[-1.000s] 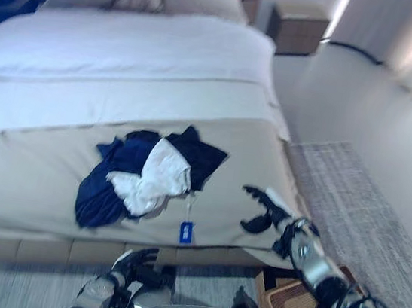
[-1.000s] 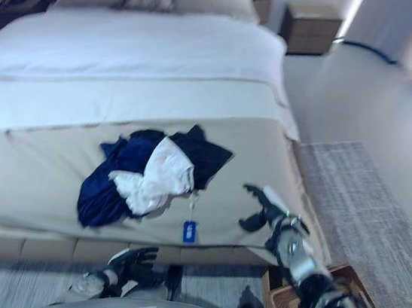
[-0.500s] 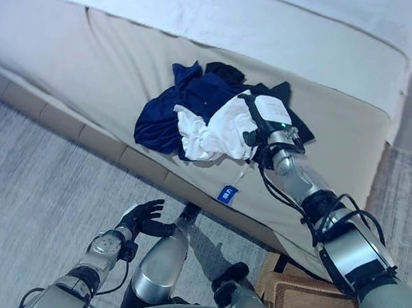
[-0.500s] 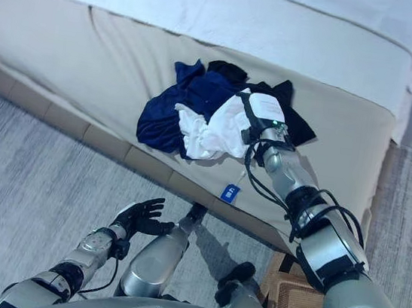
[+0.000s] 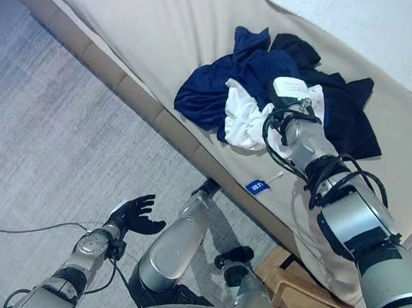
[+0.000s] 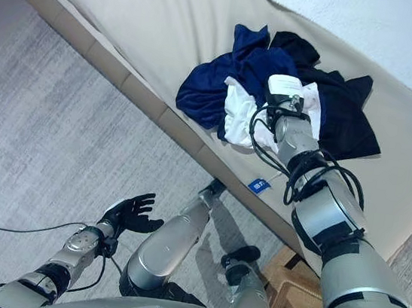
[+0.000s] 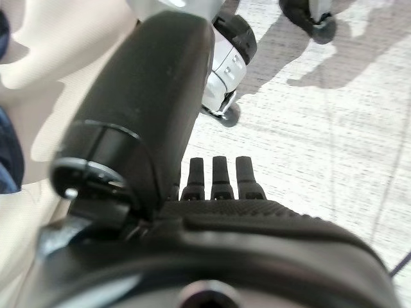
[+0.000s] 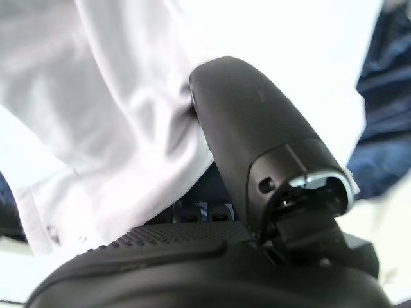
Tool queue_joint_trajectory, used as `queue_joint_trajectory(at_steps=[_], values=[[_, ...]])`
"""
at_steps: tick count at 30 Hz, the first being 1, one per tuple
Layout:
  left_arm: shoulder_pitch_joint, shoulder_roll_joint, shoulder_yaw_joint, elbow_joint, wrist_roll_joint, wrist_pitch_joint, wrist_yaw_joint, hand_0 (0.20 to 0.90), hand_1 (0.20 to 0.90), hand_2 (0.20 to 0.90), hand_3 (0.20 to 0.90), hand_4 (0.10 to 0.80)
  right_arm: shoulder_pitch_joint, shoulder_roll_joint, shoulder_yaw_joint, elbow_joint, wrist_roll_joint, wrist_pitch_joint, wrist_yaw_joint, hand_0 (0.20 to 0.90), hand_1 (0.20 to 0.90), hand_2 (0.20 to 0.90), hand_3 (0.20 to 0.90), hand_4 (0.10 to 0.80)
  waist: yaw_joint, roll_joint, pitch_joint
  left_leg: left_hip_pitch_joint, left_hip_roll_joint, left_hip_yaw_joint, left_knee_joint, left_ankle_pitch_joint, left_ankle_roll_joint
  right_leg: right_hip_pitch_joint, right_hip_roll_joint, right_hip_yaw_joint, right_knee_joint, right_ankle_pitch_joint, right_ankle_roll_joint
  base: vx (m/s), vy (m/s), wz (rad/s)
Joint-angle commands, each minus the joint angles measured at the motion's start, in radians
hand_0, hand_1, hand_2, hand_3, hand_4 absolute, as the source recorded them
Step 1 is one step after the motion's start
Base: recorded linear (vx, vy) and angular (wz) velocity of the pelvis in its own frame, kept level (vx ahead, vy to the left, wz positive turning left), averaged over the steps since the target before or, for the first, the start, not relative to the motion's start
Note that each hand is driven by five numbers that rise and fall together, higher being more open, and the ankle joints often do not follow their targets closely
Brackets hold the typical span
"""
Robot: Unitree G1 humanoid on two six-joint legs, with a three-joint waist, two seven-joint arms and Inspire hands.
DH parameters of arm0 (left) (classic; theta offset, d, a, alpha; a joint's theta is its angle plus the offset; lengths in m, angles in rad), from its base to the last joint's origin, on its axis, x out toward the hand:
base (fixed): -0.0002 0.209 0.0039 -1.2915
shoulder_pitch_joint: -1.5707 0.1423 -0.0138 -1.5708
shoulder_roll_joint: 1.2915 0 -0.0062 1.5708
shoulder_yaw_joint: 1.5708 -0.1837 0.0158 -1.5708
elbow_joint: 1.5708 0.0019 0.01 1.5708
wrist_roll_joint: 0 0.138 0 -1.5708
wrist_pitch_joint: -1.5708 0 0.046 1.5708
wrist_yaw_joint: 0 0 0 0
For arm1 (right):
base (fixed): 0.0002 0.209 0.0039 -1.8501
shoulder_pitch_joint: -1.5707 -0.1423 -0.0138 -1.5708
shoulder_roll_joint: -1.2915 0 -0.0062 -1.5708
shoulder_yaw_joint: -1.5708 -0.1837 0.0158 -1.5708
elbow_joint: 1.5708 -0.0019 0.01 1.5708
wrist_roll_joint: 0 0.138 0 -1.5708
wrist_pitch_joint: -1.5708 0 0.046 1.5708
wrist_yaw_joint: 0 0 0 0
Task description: Pick up the clothes from the bed and place them into the basket
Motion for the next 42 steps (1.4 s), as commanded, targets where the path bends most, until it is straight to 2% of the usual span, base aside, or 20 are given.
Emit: queue_joint_trajectory(at_steps=[1, 5, 8, 10, 11, 12, 13, 15, 17, 19, 22, 27, 34, 40, 42], values=[[0.049, 0.066, 0.021, -0.025, -0.052, -0.053, -0.017, 0.9, 0.9, 0.9, 0.9, 0.8, -0.105, -0.011, 0.012, -0.024, 0.03, 0.052, 0.015, 0.9, 0.9, 0.9, 0.9, 0.8, 0.038, 0.022, 0.042, 0.019, -0.023, 0.124, 0.012, -0.078, 0.115, -0.072, -0.029, 0.0, 0.252, 0.046, -0.036, -0.022, 0.038, -0.1], [0.062, 0.08, 0.031, -0.063, -0.079, -0.051, -0.023, 0.9, 0.9, 0.9, 0.9, 0.8, -0.135, -0.014, 0.004, -0.024, 0.108, 0.05, -0.012, 0.9, 0.9, 0.9, 0.9, 0.8, 0.043, 0.029, 0.05, -0.053, -0.031, 0.135, 0.09, -0.102, 0.123, -0.149, -0.034, 0.005, 0.342, 0.033, -0.031, -0.013, 0.021, -0.06], [0.076, 0.082, 0.038, -0.078, -0.094, -0.056, -0.02, 0.9, 0.9, 0.9, 0.9, 0.8, -0.145, -0.013, -0.018, -0.061, 0.186, 0.016, -0.076, 0.9, 0.9, 0.9, 0.9, 0.8, 0.04, 0.023, 0.05, -0.09, -0.027, 0.137, 0.122, -0.113, 0.125, -0.182, -0.024, 0.009, 0.373, 0.03, -0.028, -0.023, -0.028, -0.07], [0.08, 0.083, 0.042, -0.079, -0.101, -0.059, -0.022, 0.9, 0.9, 0.9, 0.9, 0.8, -0.147, -0.014, -0.037, -0.098, 0.16, -0.002, -0.107, 0.9, 0.9, 0.9, 0.9, 0.8, 0.033, 0.016, 0.05, -0.107, -0.022, 0.141, 0.133, -0.117, 0.124, -0.195, -0.011, 0.016, 0.38, 0.025, -0.027, -0.029, -0.061, -0.07], [0.08, 0.084, 0.041, -0.08, -0.103, -0.059, -0.022, 0.9, 0.9, 0.9, 0.9, 0.8, -0.148, -0.014, -0.038, -0.103, 0.153, -0.004, -0.113, 0.594, 0.594, 0.594, 0.543, 0.443, 0.032, 0.016, 0.05, -0.11, -0.021, 0.141, 0.134, -0.117, 0.124, -0.197, -0.009, 0.018, 0.383, 0.024, -0.027, -0.023, -0.06, -0.04], [0.082, 0.084, 0.039, -0.079, -0.106, -0.061, -0.024, 0.9, 0.9, 0.9, 0.9, 0.8, -0.15, -0.015, -0.034, -0.11, 0.147, -0.008, -0.129, 0.392, 0.392, 0.392, 0.307, 0.207, 0.031, 0.016, 0.05, -0.113, -0.021, 0.138, 0.134, -0.117, 0.125, -0.203, -0.005, 0.023, 0.39, 0.019, -0.028, -0.025, -0.074, -0.03], [0.081, 0.084, 0.03, -0.08, -0.113, -0.064, -0.021, 0.9, 0.9, 0.9, 0.9, 0.8, -0.154, -0.018, -0.029, -0.123, 0.141, -0.019, -0.168, 0.3, 0.3, 0.3, 0.2, 0.1, 0.027, 0.016, 0.05, -0.117, -0.017, 0.134, 0.134, -0.116, 0.126, -0.209, 0.004, 0.028, 0.397, 0.012, -0.029, -0.035, -0.116, -0.07], [0.083, 0.082, 0.018, -0.078, -0.119, -0.071, -0.015, 0.9, 0.9, 0.9, 0.9, 0.8, -0.157, -0.022, -0.027, -0.154, 0.178, -0.05, -0.268, 0.3, 0.3, 0.3, 0.2, 0.1, 0.021, 0.015, 0.05, -0.114, -0.011, 0.125, 0.126, -0.113, 0.125, -0.203, 0.027, 0.036, 0.392, -0.003, -0.033, -0.026, -0.102, -0.03], [0.084, 0.08, 0.014, -0.075, -0.118, -0.076, -0.012, 0.9, 0.9, 0.9, 0.9, 0.8, -0.157, -0.021, -0.034, -0.178, 0.189, -0.054, -0.301, 0.3, 0.3, 0.3, 0.2, 0.1, 0.019, 0.011, 0.05, -0.109, -0.008, 0.121, 0.12, -0.113, 0.123, -0.196, 0.033, 0.037, 0.385, -0.002, -0.033, -0.003, -0.099, 0.02], [0.091, 0.072, 0.013, -0.057, -0.095, -0.082, 0.004, 0.9, 0.9, 0.9, 0.9, 0.8, -0.146, -0.033, -0.064, -0.298, 0.207, -0.085, -0.435, 0.3, 0.3, 0.3, 0.2, 0.1, 0.006, -0.002, 0.05, -0.068, 0.01, 0.104, 0.08, -0.107, 0.114, -0.155, 0.053, 0.048, 0.336, 0.003, -0.034, 0.002, -0.184, -0.19], [0.095, 0.063, 0.013, -0.043, -0.081, -0.078, 0.018, 0.9, 0.9, 0.9, 0.9, 0.8, -0.141, -0.057, -0.094, -0.395, 0.203, -0.098, -0.504, 0.3, 0.3, 0.3, 0.2, 0.1, -0.006, -0.013, 0.05, -0.019, 0.026, 0.096, 0.039, -0.1, 0.104, -0.104, 0.067, 0.06, 0.276, -0.001, -0.042, 0.009, -0.091, -0.14], [0.117, 0.046, 0.022, -0.012, -0.035, -0.074, 0.029, 0.9, 0.9, 0.9, 0.9, 0.8, -0.112, -0.118, -0.186, -0.562, 0.233, -0.116, -0.628, 0.3, 0.3, 0.3, 0.2, 0.1, -0.024, -0.026, 0.002, 0.089, 0.059, 0.095, -0.068, -0.07, 0.065, 0.029, 0.1, 0.07, 0.108, -0.039, -0.065, 0.08, -0.061, -0.04], [0.141, 0.035, 0.027, 0.003, 0.008, -0.035, 0.005, 0.9, 0.9, 0.9, 0.9, 0.8, -0.055, -0.219, -0.265, -0.654, 0.277, -0.111, -0.642, 0.3, 0.3, 0.3, 0.2, 0.1, -0.049, -0.02, -0.11, 0.208, 0.063, 0.099, -0.188, -0.036, 0.036, 0.176, 0.113, 0.079, -0.054, -0.055, -0.079, 0.109, 0.049, -0.05], [0.146, 0.02, 0.023, 0.024, 0.05, -0.003, 0.01, 0.9, 0.9, 0.9, 0.9, 0.8, 0.01, -0.253, -0.298, -0.702, 0.266, -0.112, -0.642, 0.3, 0.3, 0.3, 0.2, 0.1, -0.068, -0.024, -0.17, 0.266, 0.047, 0.109, -0.218, -0.037, 0.045, 0.241, 0.101, 0.084, -0.093, -0.014, -0.063, 0.07, 0.048, 0.08], [0.157, 0.012, 0.031, 0.045, 0.074, 0.018, 0.027, 0.9, 0.9, 0.9, 0.9, 0.8, 0.051, -0.26, -0.324, -0.718, 0.266, -0.132, -0.663, 0.3, 0.3, 0.3, 0.2, 0.1, -0.083, -0.034, -0.201, 0.301, 0.041, 0.118, -0.237, -0.042, 0.053, 0.269, 0.1, 0.097, -0.112, 0.015, -0.05, 0.078, 0.008, 0.04]])
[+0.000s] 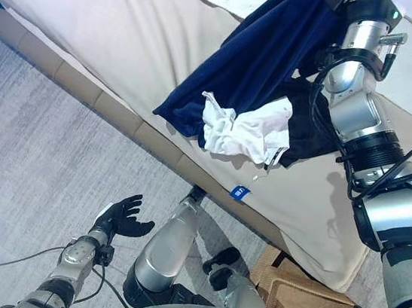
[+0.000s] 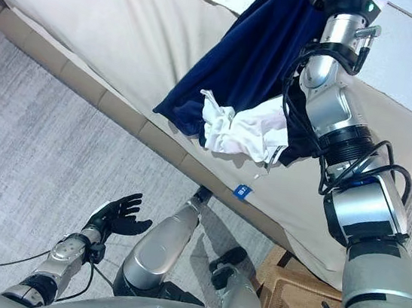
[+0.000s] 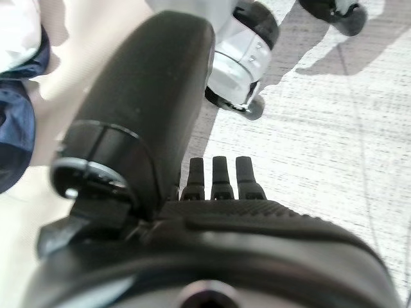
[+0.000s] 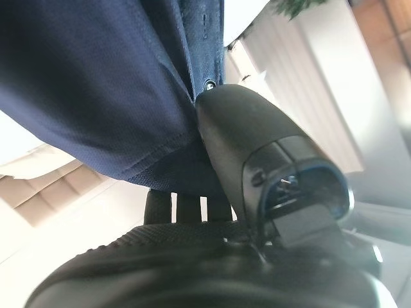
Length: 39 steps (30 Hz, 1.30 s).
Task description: Pick up the clothes from the bed and place them into the basket
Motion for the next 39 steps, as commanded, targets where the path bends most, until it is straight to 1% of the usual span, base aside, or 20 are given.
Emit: queue_joint_trajectory(at_steps=[1, 5, 8, 9, 10, 13, 15, 16, 18, 20, 21, 23, 25, 28, 31, 32, 33, 35, 36, 39], values=[[0.084, -0.004, -0.042, 0.062, 0.058, 0.016, 0.01, 0.9, 0.9, 0.9, 0.9, 0.8, 0.056, -0.058, -0.048, -0.144, -0.02, -0.069, -0.093, 0.3, 0.3, 0.3, 0.2, 0.1, -0.021, -0.01, -0.206, 0.101, 0.02, 0.012, -0.157, -0.067, 0.05, 0.038, 0.022, 0.013, 0.099, 0.003, -0.033, 0.082, -0.005, 0.06], [0.1, -0.004, -0.02, 0.109, 0.099, 0.059, 0.026, 0.9, 0.9, 0.9, 0.9, 0.8, 0.105, -0.085, -0.091, -0.184, -0.041, -0.061, -0.112, 0.3, 0.3, 0.3, 0.2, 0.1, -0.053, -0.026, -0.261, 0.158, 0.018, 0.03, -0.191, -0.074, 0.059, 0.07, 0.032, 0.039, 0.065, 0.038, -0.013, 0.066, -0.016, -0.01], [0.119, -0.002, 0.0, 0.148, 0.124, 0.096, 0.028, 0.9, 0.9, 0.9, 0.9, 0.8, 0.107, -0.148, -0.107, -0.209, -0.058, -0.047, -0.098, 0.3, 0.3, 0.3, 0.2, 0.1, -0.087, -0.038, -0.31, 0.198, 0.02, 0.052, -0.212, -0.079, 0.064, 0.084, 0.042, 0.058, 0.034, 0.055, -0.001, 0.01, 0.02, -0.17], [0.121, 0.0, 0.004, 0.155, 0.129, 0.105, 0.025, 0.9, 0.9, 0.9, 0.9, 0.8, 0.101, -0.169, -0.11, -0.216, -0.063, -0.042, -0.089, 0.3, 0.3, 0.3, 0.2, 0.1, -0.094, -0.034, -0.318, 0.196, 0.017, 0.06, -0.208, -0.061, 0.071, 0.08, 0.04, 0.048, 0.028, 0.079, -0.003, -0.033, 0.075, -0.24], [0.124, 0.0, 0.007, 0.166, 0.13, 0.108, 0.025, 0.9, 0.9, 0.9, 0.9, 0.8, 0.09, -0.19, -0.106, -0.216, -0.061, -0.038, -0.075, 0.3, 0.3, 0.3, 0.2, 0.1, -0.102, -0.036, -0.329, 0.205, 0.018, 0.066, -0.21, -0.064, 0.072, 0.081, 0.041, 0.051, 0.021, 0.082, 0.0, -0.022, 0.079, -0.29], [0.131, 0.013, 0.021, 0.193, 0.133, 0.145, 0.011, 0.9, 0.9, 0.9, 0.9, 0.8, -0.032, -0.323, -0.046, -0.169, -0.018, 0.001, -0.011, 0.3, 0.3, 0.3, 0.2, 0.1, -0.143, -0.049, -0.373, 0.256, 0.027, 0.104, -0.223, -0.079, 0.073, 0.083, 0.046, 0.074, 0.003, 0.092, 0.009, 0.065, 0.051, -0.25], [0.13, 0.022, 0.022, 0.199, 0.13, 0.157, 0.007, 0.9, 0.9, 0.9, 0.9, 0.8, -0.142, -0.407, 0.026, -0.09, 0.049, 0.011, -0.001, 0.3, 0.3, 0.3, 0.2, 0.1, -0.168, -0.06, -0.393, 0.289, 0.032, 0.133, -0.227, -0.093, 0.075, 0.081, 0.05, 0.091, -0.005, 0.101, 0.012, 0.064, 0.031, -0.46], [0.13, 0.021, 0.023, 0.199, 0.131, 0.159, 0.007, 0.9, 0.9, 0.9, 0.9, 0.8, -0.16, -0.415, 0.039, -0.074, 0.058, 0.008, 0.002, 0.3, 0.3, 0.3, 0.2, 0.1, -0.171, -0.059, -0.394, 0.293, 0.033, 0.136, -0.228, -0.095, 0.076, 0.082, 0.051, 0.094, -0.005, 0.101, 0.012, 0.065, 0.008, -0.43], [0.129, 0.03, 0.02, 0.197, 0.133, 0.157, 0.002, 0.9, 0.9, 0.9, 0.9, 0.8, -0.284, -0.496, 0.129, 0.032, 0.124, 0.015, -0.023, 0.3, 0.3, 0.3, 0.2, 0.1, -0.196, -0.073, -0.412, 0.326, 0.04, 0.167, -0.235, -0.108, 0.078, 0.083, 0.058, 0.112, -0.014, 0.11, 0.016, 0.066, -0.009, -0.32], [0.119, 0.036, 0.007, 0.172, 0.125, 0.169, -0.003, 0.9, 0.9, 0.9, 0.9, 0.8, -0.376, -0.567, 0.182, 0.123, 0.216, -0.007, -0.036, 0.3, 0.3, 0.3, 0.2, 0.1, -0.221, -0.083, -0.427, 0.35, 0.046, 0.193, -0.242, -0.117, 0.08, 0.081, 0.063, 0.128, -0.018, 0.119, 0.021, 0.044, -0.023, -0.3], [0.116, 0.037, 0.003, 0.168, 0.129, 0.169, -0.006, 0.9, 0.9, 0.9, 0.9, 0.8, -0.386, -0.576, 0.186, 0.132, 0.228, -0.007, -0.038, 0.3, 0.3, 0.3, 0.2, 0.1, -0.225, -0.083, -0.429, 0.354, 0.047, 0.197, -0.244, -0.118, 0.08, 0.081, 0.064, 0.131, -0.019, 0.12, 0.022, 0.012, -0.034, -0.33], [0.105, 0.041, -0.025, 0.134, 0.136, 0.185, -0.011, 0.9, 0.9, 0.9, 0.9, 0.8, -0.407, -0.631, 0.175, 0.142, 0.284, -0.011, -0.034, 0.3, 0.3, 0.3, 0.2, 0.1, -0.257, -0.082, -0.44, 0.371, 0.052, 0.223, -0.253, -0.123, 0.082, 0.072, 0.069, 0.15, -0.02, 0.127, 0.025, -0.011, -0.031, -0.4], [0.099, 0.046, -0.044, 0.123, 0.145, 0.191, -0.015, 0.9, 0.9, 0.9, 0.9, 0.8, -0.394, -0.654, 0.158, 0.127, 0.282, -0.01, -0.032, 0.3, 0.3, 0.3, 0.2, 0.1, -0.277, -0.078, -0.445, 0.374, 0.053, 0.235, -0.257, -0.123, 0.084, 0.062, 0.071, 0.164, -0.023, 0.134, 0.024, -0.032, -0.025, -0.31], [0.084, 0.051, -0.067, 0.116, 0.18, 0.22, -0.022, 0.9, 0.9, 0.9, 0.9, 0.8, -0.317, -0.681, 0.106, 0.075, 0.287, -0.026, -0.02, 0.3, 0.3, 0.3, 0.2, 0.1, -0.318, -0.06, -0.448, 0.382, 0.061, 0.26, -0.257, -0.13, 0.086, 0.046, 0.085, 0.204, -0.024, 0.115, 0.013, -0.058, -0.055, -0.38], [0.072, 0.058, -0.073, 0.113, 0.207, 0.246, -0.032, 0.9, 0.9, 0.9, 0.9, 0.8, -0.191, -0.688, 0.014, -0.029, 0.247, -0.018, 0.036, 0.3, 0.3, 0.3, 0.2, 0.1, -0.363, -0.038, -0.446, 0.39, 0.067, 0.285, -0.255, -0.138, 0.09, 0.029, 0.096, 0.245, -0.006, 0.097, 0.001, -0.064, -0.061, -0.55], [0.068, 0.059, -0.066, 0.111, 0.212, 0.255, -0.036, 0.9, 0.9, 0.9, 0.9, 0.8, -0.129, -0.689, -0.031, -0.073, 0.232, -0.012, 0.059, 0.3, 0.3, 0.3, 0.2, 0.1, -0.378, -0.031, -0.442, 0.394, 0.068, 0.293, -0.254, -0.14, 0.092, 0.025, 0.1, 0.259, -0.003, 0.092, -0.002, -0.082, -0.117, -0.61], [0.063, 0.06, -0.054, 0.105, 0.218, 0.27, -0.045, 0.9, 0.9, 0.9, 0.9, 0.8, -0.004, -0.685, -0.114, -0.142, 0.22, -0.003, 0.107, 0.3, 0.3, 0.3, 0.2, 0.1, -0.406, -0.018, -0.437, 0.401, 0.071, 0.307, -0.254, -0.145, 0.093, 0.022, 0.107, 0.283, -0.007, 0.081, -0.009, -0.082, -0.129, -0.6], [0.06, 0.067, -0.054, 0.1, 0.221, 0.276, -0.053, 0.9, 0.9, 0.9, 0.9, 0.8, 0.106, -0.677, -0.186, -0.176, 0.186, 0.01, 0.16, 0.3, 0.3, 0.3, 0.2, 0.1, -0.424, -0.015, -0.434, 0.407, 0.076, 0.322, -0.255, -0.147, 0.09, 0.024, 0.115, 0.304, -0.02, 0.07, -0.017, -0.069, -0.134, -0.51], [0.057, 0.06, -0.051, 0.099, 0.215, 0.277, -0.054, 0.9, 0.9, 0.9, 0.9, 0.8, 0.17, -0.666, -0.222, -0.193, 0.173, 0.007, 0.185, 0.3, 0.3, 0.3, 0.2, 0.1, -0.442, -0.008, -0.43, 0.411, 0.079, 0.335, -0.255, -0.149, 0.089, 0.026, 0.119, 0.317, -0.029, 0.068, -0.02, -0.052, -0.121, -0.41], [0.053, 0.05, -0.047, 0.092, 0.212, 0.27, -0.056, 0.9, 0.9, 0.9, 0.9, 0.8, 0.332, -0.635, -0.327, -0.217, 0.15, 0.015, 0.253, 0.3, 0.3, 0.3, 0.2, 0.1, -0.474, -0.001, -0.423, 0.423, 0.085, 0.365, -0.256, -0.154, 0.084, 0.031, 0.126, 0.342, -0.047, 0.071, -0.025, -0.028, -0.141, -0.4]])
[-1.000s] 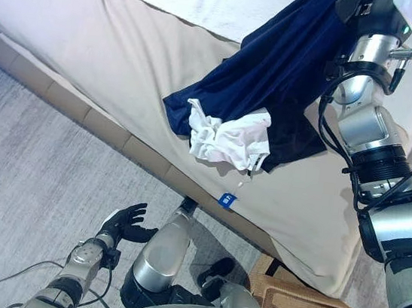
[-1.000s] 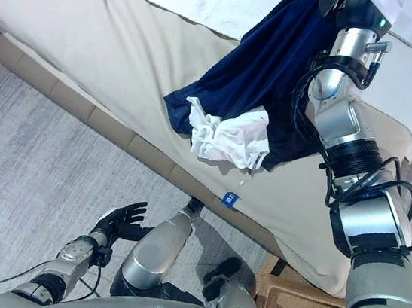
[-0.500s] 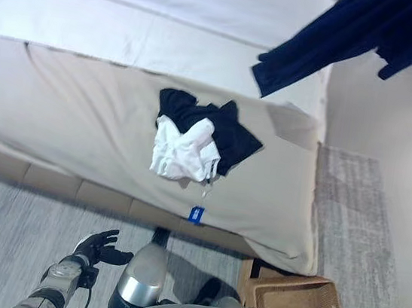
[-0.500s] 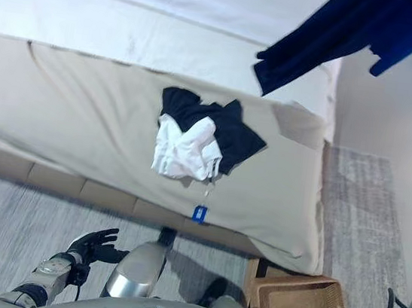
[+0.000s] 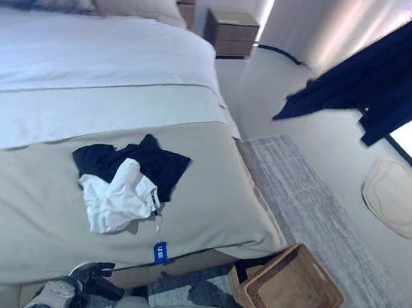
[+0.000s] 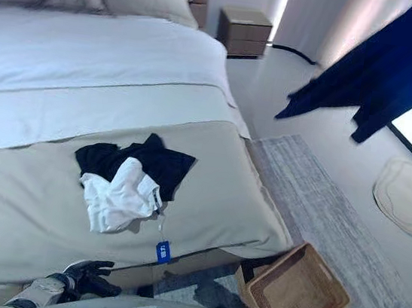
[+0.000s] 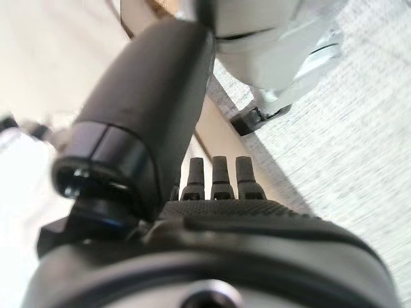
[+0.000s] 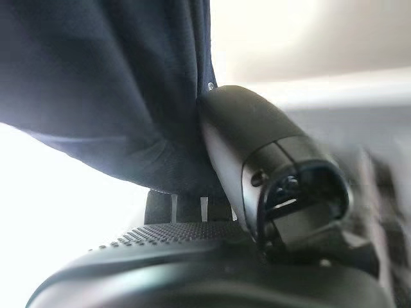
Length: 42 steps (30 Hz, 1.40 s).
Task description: Pick up the clothes from the bed and place them into the basket
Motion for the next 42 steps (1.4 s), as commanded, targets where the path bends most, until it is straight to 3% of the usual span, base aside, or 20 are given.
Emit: queue_joint_trajectory(at_steps=[1, 7, 12, 18, 23, 29, 30, 31, 35, 42], values=[[-0.044, 0.001, -0.037, -0.019, 0.019, -0.016, -0.017, 0.9, 0.9, 0.9, 0.9, 0.8, 0.006, -0.044, -0.149, -0.05, -0.095, -0.018, 0.061, 0.3, 0.3, 0.3, 0.2, 0.1, 0.002, 0.043, -0.013, 0.06, -0.034, -0.033, 0.036, -0.163, 0.061, -0.015, 0.062, -0.028, 0.072, -0.044, -0.016, -0.016, -0.177, -0.34], [-0.056, -0.017, -0.052, -0.049, 0.036, -0.052, -0.019, 0.9, 0.9, 0.9, 0.9, 0.8, 0.251, 0.058, -0.266, -0.087, -0.143, 0.002, 0.139, 0.3, 0.3, 0.3, 0.2, 0.1, -0.041, 0.057, 0.014, 0.057, -0.017, 0.005, 0.056, -0.168, 0.055, -0.032, 0.077, -0.009, 0.075, -0.044, -0.03, -0.049, -0.203, -0.27], [-0.086, -0.03, -0.074, -0.083, 0.006, -0.075, 0.005, 0.9, 0.9, 0.9, 0.9, 0.8, 0.316, 0.141, -0.247, -0.076, -0.168, -0.008, 0.161, 0.3, 0.3, 0.3, 0.2, 0.1, -0.058, 0.082, 0.068, 0.013, -0.001, 0.007, 0.092, -0.161, 0.043, -0.079, 0.076, -0.01, 0.091, -0.04, -0.04, -0.171, -0.178, -0.14], [-0.201, -0.05, -0.106, -0.121, -0.066, -0.115, 0.061, 0.9, 0.9, 0.9, 0.9, 0.8, 0.186, 0.182, -0.126, 0.035, -0.178, -0.011, 0.139, 0.3, 0.3, 0.3, 0.2, 0.1, -0.08, 0.144, 0.231, -0.153, 0.016, 0.018, 0.238, -0.163, 0.017, -0.233, 0.051, -0.031, 0.186, -0.054, -0.069, -0.375, -0.084, -0.22], [-0.241, -0.053, -0.103, -0.147, -0.125, -0.133, 0.087, 0.9, 0.9, 0.9, 0.9, 0.8, 0.124, 0.213, -0.035, 0.139, -0.205, -0.008, 0.142, 0.3, 0.3, 0.3, 0.2, 0.1, -0.086, 0.199, 0.32, -0.265, 0.016, 0.024, 0.326, -0.159, 0.006, -0.338, 0.034, -0.041, 0.256, -0.067, -0.085, -0.219, -0.049, -0.28], [-0.306, -0.003, -0.119, -0.185, -0.164, -0.131, 0.068, 0.9, 0.9, 0.9, 0.9, 0.8, -0.022, 0.267, 0.132, 0.38, -0.253, 0.141, 0.235, 0.3, 0.3, 0.3, 0.2, 0.1, -0.069, 0.253, 0.394, -0.357, -0.001, 0.031, 0.357, -0.156, -0.007, -0.454, 0.029, -0.06, 0.319, -0.094, -0.09, -0.188, -0.04, -0.06], [-0.321, 0.006, -0.124, -0.191, -0.167, -0.126, 0.067, 0.9, 0.9, 0.9, 0.9, 0.8, -0.046, 0.28, 0.168, 0.461, -0.261, 0.161, 0.26, 0.804, 0.804, 0.804, 0.787, 0.687, -0.063, 0.26, 0.402, -0.369, -0.002, 0.033, 0.358, -0.151, -0.008, -0.467, 0.028, -0.068, 0.326, -0.094, -0.093, -0.183, -0.056, -0.08], [-0.328, 0.009, -0.126, -0.194, -0.169, -0.124, 0.068, 0.9, 0.9, 0.9, 0.9, 0.8, -0.056, 0.286, 0.183, 0.492, -0.259, 0.169, 0.269, 0.9, 0.9, 0.9, 0.9, 0.8, -0.06, 0.263, 0.405, -0.373, -0.003, 0.034, 0.359, -0.148, -0.008, -0.471, 0.028, -0.072, 0.33, -0.094, -0.094, -0.143, -0.076, 0.0], [-0.358, 0.028, -0.142, -0.212, -0.172, -0.112, 0.047, 0.9, 0.9, 0.9, 0.9, 0.8, -0.079, 0.345, 0.202, 0.705, -0.184, 0.18, 0.223, 0.9, 0.9, 0.9, 0.9, 0.8, -0.033, 0.281, 0.418, -0.377, -0.011, 0.021, 0.375, -0.145, -0.009, -0.455, 0.027, -0.094, 0.342, -0.105, -0.107, -0.075, -0.081, 0.07], [-0.332, 0.022, -0.154, -0.207, -0.156, -0.093, 0.03, 0.9, 0.9, 0.9, 0.9, 0.8, -0.061, 0.373, 0.156, 0.769, -0.144, 0.181, 0.17, 0.9, 0.9, 0.9, 0.9, 0.8, -0.015, 0.296, 0.391, -0.308, -0.014, 0.013, 0.319, -0.131, -0.018, -0.373, 0.017, -0.109, 0.285, -0.097, -0.1, 0.034, -0.002, 0.13]])
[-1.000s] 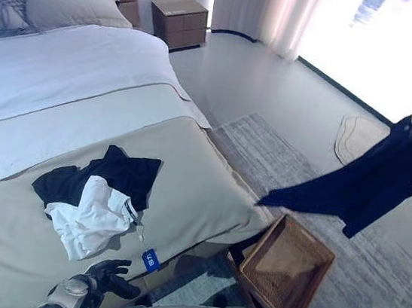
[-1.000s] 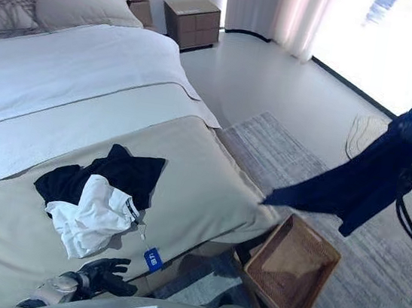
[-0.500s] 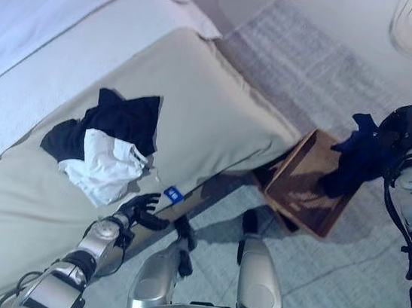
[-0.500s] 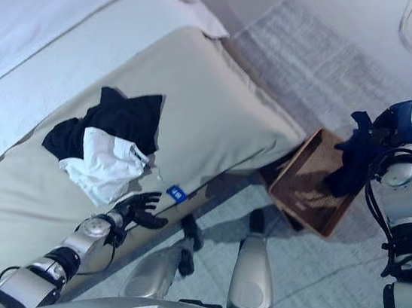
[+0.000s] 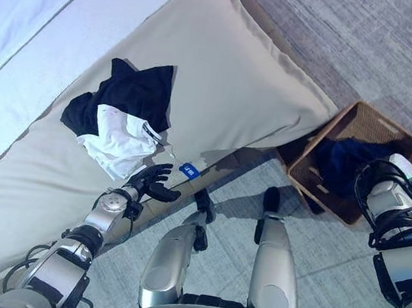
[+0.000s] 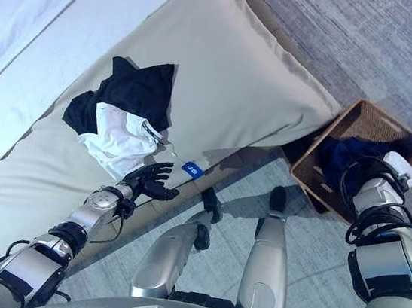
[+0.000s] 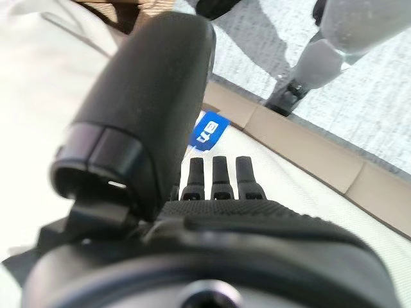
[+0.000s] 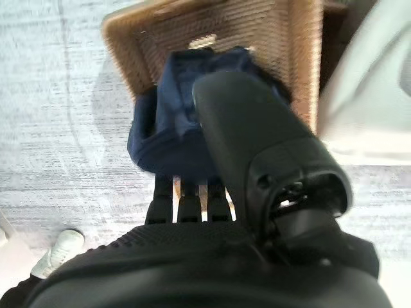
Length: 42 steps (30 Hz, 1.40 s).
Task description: Pick up the clothes from the bed and place them into the basket
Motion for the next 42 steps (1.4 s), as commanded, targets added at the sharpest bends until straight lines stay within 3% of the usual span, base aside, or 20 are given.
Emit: queue_joint_trajectory(at_steps=[1, 5, 8, 12, 15, 20, 25, 29, 33, 37, 42], values=[[0.046, 0.069, -0.043, -0.018, -0.016, -0.002, -0.008, 0.9, 0.9, 0.9, 0.9, 0.8, -0.069, -0.074, -0.013, -0.01, -0.014, 0.001, -0.082, 0.9, 0.9, 0.9, 0.9, 0.8, 0.011, -0.015, -0.05, -0.035, -0.061, -0.072, 0.155, -0.161, -0.009, 0.09, 0.018, -0.128, -0.071, -0.057, -0.053, 0.068, 0.046, 0.1], [0.098, 0.08, -0.019, -0.008, 0.0, 0.016, -0.021, 0.9, 0.9, 0.9, 0.9, 0.8, 0.008, -0.096, -0.071, -0.126, 0.065, -0.03, -0.212, 0.9, 0.9, 0.9, 0.9, 0.8, 0.011, -0.043, -0.099, 0.034, -0.06, -0.067, 0.073, -0.134, -0.004, 0.158, 0.024, -0.135, -0.147, -0.015, -0.043, 0.102, 0.033, 0.08], [0.154, 0.069, 0.01, -0.011, 0.016, 0.02, -0.014, 0.9, 0.9, 0.9, 0.9, 0.8, 0.089, -0.096, -0.169, -0.34, 0.117, -0.043, -0.36, 0.9, 0.9, 0.9, 0.9, 0.8, 0.007, -0.072, -0.139, 0.09, -0.058, -0.069, 0.029, -0.137, -0.005, 0.214, 0.032, -0.135, -0.189, -0.006, -0.032, 0.153, 0.042, 0.1], [0.219, 0.026, 0.044, 0.002, 0.02, 0.01, 0.015, 0.9, 0.9, 0.9, 0.9, 0.8, 0.179, -0.074, -0.316, -0.676, 0.037, -0.095, -0.541, 0.9, 0.9, 0.9, 0.9, 0.8, 0.003, -0.1, -0.187, 0.142, -0.07, -0.09, -0.001, -0.15, 0.001, 0.266, 0.041, -0.118, -0.223, 0.0, -0.019, 0.202, 0.113, 0.08], [0.265, -0.007, 0.078, 0.034, 0.031, -0.009, 0.018, 0.9, 0.9, 0.9, 0.9, 0.8, 0.232, -0.05, -0.385, -0.879, -0.081, -0.135, -0.612, 0.9, 0.9, 0.9, 0.9, 0.8, 0.015, -0.125, -0.235, 0.183, -0.078, -0.104, -0.013, -0.166, 0.007, 0.316, 0.039, -0.123, -0.247, 0.002, -0.009, 0.24, 0.16, 0.13], [0.329, -0.041, 0.125, 0.086, 0.061, -0.004, 0.03, 0.9, 0.9, 0.9, 0.9, 0.8, 0.257, -0.076, -0.391, -1.026, -0.18, -0.212, -0.484, 0.9, 0.9, 0.9, 0.9, 0.8, 0.064, -0.181, -0.328, 0.223, -0.086, -0.135, -0.023, -0.182, 0.02, 0.39, 0.027, -0.158, -0.276, 0.001, 0.003, 0.285, 0.163, 0.18], [0.357, -0.041, 0.154, 0.164, 0.09, 0.008, 0.022, 0.9, 0.9, 0.9, 0.9, 0.8, 0.224, -0.099, -0.294, -1.045, -0.106, -0.287, -0.224, 0.9, 0.9, 0.9, 0.9, 0.8, 0.119, -0.222, -0.358, 0.243, -0.099, -0.188, -0.009, -0.201, 0.036, 0.437, 0.02, -0.179, -0.26, -0.024, 0.004, 0.225, 0.161, 0.35], [0.372, -0.027, 0.151, 0.198, 0.106, 0.0, 0.011, 0.9, 0.9, 0.9, 0.9, 0.8, 0.197, -0.092, -0.194, -0.963, -0.089, -0.267, -0.016, 0.9, 0.9, 0.9, 0.9, 0.8, 0.174, -0.255, -0.349, 0.23, -0.117, -0.251, 0.019, -0.209, 0.055, 0.45, 0.01, -0.193, -0.238, -0.031, 0.002, 0.204, 0.162, 0.45], [0.355, -0.009, 0.129, 0.179, 0.095, 0.001, 0.004, 0.9, 0.9, 0.9, 0.9, 0.8, 0.123, -0.064, -0.103, -0.851, -0.125, -0.275, 0.049, 0.9, 0.9, 0.9, 0.9, 0.8, 0.231, -0.273, -0.31, 0.197, -0.131, -0.301, 0.057, -0.216, 0.071, 0.442, -0.002, -0.215, -0.206, -0.035, 0.001, 0.092, 0.085, 0.52], [0.279, 0.044, 0.084, 0.129, 0.025, -0.004, 0.001, 0.9, 0.9, 0.9, 0.9, 0.8, -0.093, -0.012, 0.066, -0.678, -0.201, -0.25, 0.015, 0.9, 0.9, 0.9, 0.9, 0.8, 0.329, -0.29, -0.213, 0.094, -0.149, -0.375, 0.078, -0.188, 0.087, 0.388, -0.009, -0.271, -0.164, -0.032, 0.005, -0.075, -0.019, 0.62], [0.241, 0.068, 0.049, 0.082, -0.012, -0.024, 0.016, 0.9, 0.9, 0.9, 0.9, 0.8, -0.297, 0.056, 0.208, -0.532, -0.25, -0.209, -0.021, 0.9, 0.9, 0.9, 0.9, 0.8, 0.432, -0.284, -0.12, 0.003, -0.165, -0.438, 0.067, -0.161, 0.075, 0.346, -0.019, -0.333, -0.139, -0.042, 0.004, -0.03, -0.053, 0.58]])
